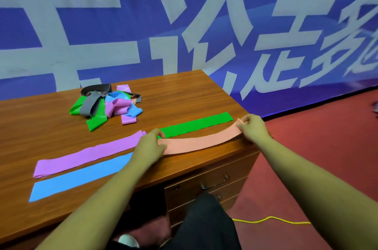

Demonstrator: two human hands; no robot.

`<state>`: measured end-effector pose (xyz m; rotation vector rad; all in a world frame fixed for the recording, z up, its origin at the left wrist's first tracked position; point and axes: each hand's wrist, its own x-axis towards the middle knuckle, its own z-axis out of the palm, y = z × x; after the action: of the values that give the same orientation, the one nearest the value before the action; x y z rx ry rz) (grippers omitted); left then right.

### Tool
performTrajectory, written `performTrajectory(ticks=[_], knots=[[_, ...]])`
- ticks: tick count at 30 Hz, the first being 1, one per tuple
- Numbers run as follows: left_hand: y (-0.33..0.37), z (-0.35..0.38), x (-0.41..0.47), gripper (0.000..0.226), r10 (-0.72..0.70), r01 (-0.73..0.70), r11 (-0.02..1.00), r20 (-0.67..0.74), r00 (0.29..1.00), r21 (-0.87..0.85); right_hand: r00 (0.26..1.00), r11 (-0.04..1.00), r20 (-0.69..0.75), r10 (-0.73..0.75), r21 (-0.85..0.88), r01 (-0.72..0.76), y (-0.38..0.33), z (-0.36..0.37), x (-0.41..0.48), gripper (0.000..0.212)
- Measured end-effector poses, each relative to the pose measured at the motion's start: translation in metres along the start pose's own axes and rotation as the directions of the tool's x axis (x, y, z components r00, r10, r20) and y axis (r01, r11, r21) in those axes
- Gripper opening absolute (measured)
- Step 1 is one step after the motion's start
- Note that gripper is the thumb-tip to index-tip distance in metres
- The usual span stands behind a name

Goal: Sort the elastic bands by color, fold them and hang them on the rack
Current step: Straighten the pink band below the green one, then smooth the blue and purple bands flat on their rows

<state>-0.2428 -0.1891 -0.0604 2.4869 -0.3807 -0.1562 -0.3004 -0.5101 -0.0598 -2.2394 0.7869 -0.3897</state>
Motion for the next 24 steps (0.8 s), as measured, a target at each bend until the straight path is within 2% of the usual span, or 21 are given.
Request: performTrajectory(ticks=[4, 10, 13, 16, 19, 22, 24], knots=[[0.002, 0.014, 0.007, 0.023, -0.017, 0.016, 0.999, 0.004, 1.0, 0.04, 1.0, 1.0, -0.018, 0.014, 0.005, -0.014, 0.011, 0.009, 0.007, 0.007], [0.001, 0.02, 0.005, 0.035, -0.003, 0.005, 0.988, -0.014, 1.0, 0.155, 0.997, 0.998, -0.057, -0.055, -0.018, 0.055, 0.013, 0.034, 0.012, 0.009], [-0.007, 0.023, 0.006, 0.033, 0.072, -0.06, 0.972, -0.045, 0.996, 0.225, 0.996, 0.991, -0.074, -0.059, -0.126, 0.049, 0.014, 0.045, 0.014, 0.012], [-0.015, 0.026, 0.008, 0.025, 0.192, -0.144, 0.918, -0.097, 0.977, 0.369, 0.987, 0.958, -0.131, -0.091, -0.282, 0.051, 0.017, 0.049, 0.013, 0.027], [-0.02, 0.021, 0.011, 0.02, 0.198, -0.16, 0.926, -0.08, 0.977, 0.342, 0.966, 0.925, -0.174, -0.189, -0.363, 0.116, 0.009, 0.051, 0.011, 0.035], [-0.03, 0.002, 0.025, 0.015, 0.149, -0.119, 0.963, -0.112, 0.982, 0.242, 0.957, 0.913, -0.045, -0.287, -0.316, 0.259, -0.025, 0.064, 0.007, 0.037], [-0.04, -0.016, 0.039, 0.015, 0.111, -0.068, 0.964, -0.156, 0.981, 0.257, 0.94, 0.904, 0.064, -0.337, -0.257, 0.341, -0.057, 0.078, 0.001, 0.038]])
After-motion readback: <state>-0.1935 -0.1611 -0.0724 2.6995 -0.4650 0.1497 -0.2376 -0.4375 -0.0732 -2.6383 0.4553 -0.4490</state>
